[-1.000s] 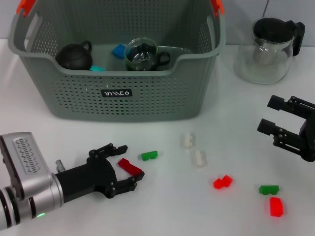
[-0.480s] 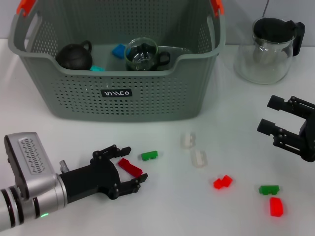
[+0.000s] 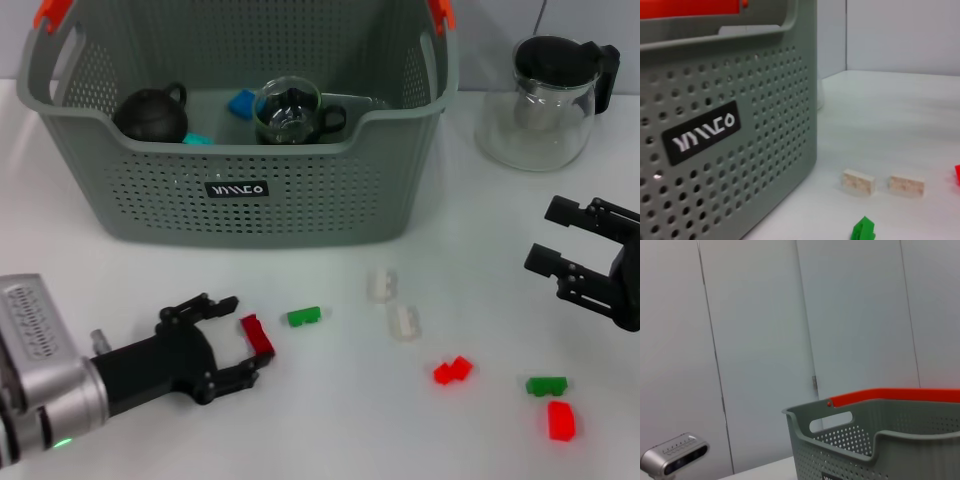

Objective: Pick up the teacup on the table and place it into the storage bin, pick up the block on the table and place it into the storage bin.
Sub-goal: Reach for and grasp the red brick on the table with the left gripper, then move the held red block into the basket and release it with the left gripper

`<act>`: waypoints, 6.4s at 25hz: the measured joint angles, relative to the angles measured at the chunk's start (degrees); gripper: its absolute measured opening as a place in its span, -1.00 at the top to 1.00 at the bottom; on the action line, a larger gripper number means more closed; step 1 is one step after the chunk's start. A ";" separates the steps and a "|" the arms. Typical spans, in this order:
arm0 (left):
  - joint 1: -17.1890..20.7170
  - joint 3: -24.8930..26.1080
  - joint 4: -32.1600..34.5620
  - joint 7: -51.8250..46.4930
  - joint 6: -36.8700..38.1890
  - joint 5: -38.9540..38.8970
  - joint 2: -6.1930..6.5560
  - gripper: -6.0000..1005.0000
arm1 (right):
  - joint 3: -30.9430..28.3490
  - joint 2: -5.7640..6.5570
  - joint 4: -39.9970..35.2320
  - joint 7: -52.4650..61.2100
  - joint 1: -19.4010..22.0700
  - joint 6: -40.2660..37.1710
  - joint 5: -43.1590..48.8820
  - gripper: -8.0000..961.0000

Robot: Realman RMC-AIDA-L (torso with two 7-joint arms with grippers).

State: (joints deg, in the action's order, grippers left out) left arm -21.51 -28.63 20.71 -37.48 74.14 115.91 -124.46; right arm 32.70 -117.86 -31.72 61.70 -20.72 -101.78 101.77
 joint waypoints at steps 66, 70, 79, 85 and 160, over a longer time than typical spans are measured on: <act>-4.76 -7.55 3.68 -11.81 0.92 3.49 1.98 -0.60 | 0.00 0.18 0.00 0.44 -0.02 -0.88 -0.17 -0.43; -5.32 -7.67 4.65 -14.42 0.97 5.47 2.03 -0.60 | 0.00 0.18 0.00 0.44 -0.10 -0.88 -0.16 -0.43; -5.38 -8.92 6.21 -16.33 1.26 6.00 2.03 -0.60 | 0.00 0.18 0.00 0.92 -0.30 -0.87 -0.25 -0.43; -5.39 -9.04 7.16 -17.89 1.38 7.58 2.03 -0.60 | 0.00 0.26 0.00 1.16 -0.37 -0.88 -0.35 -0.43; -2.99 7.77 18.87 -26.22 32.42 0.42 3.10 -0.39 | -0.09 0.34 0.00 1.17 -0.55 -0.76 -0.35 -0.43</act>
State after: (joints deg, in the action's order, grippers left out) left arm -24.50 -20.86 39.58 -63.71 106.56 116.33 -121.36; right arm 32.60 -117.52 -31.73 62.87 -21.27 -102.54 101.42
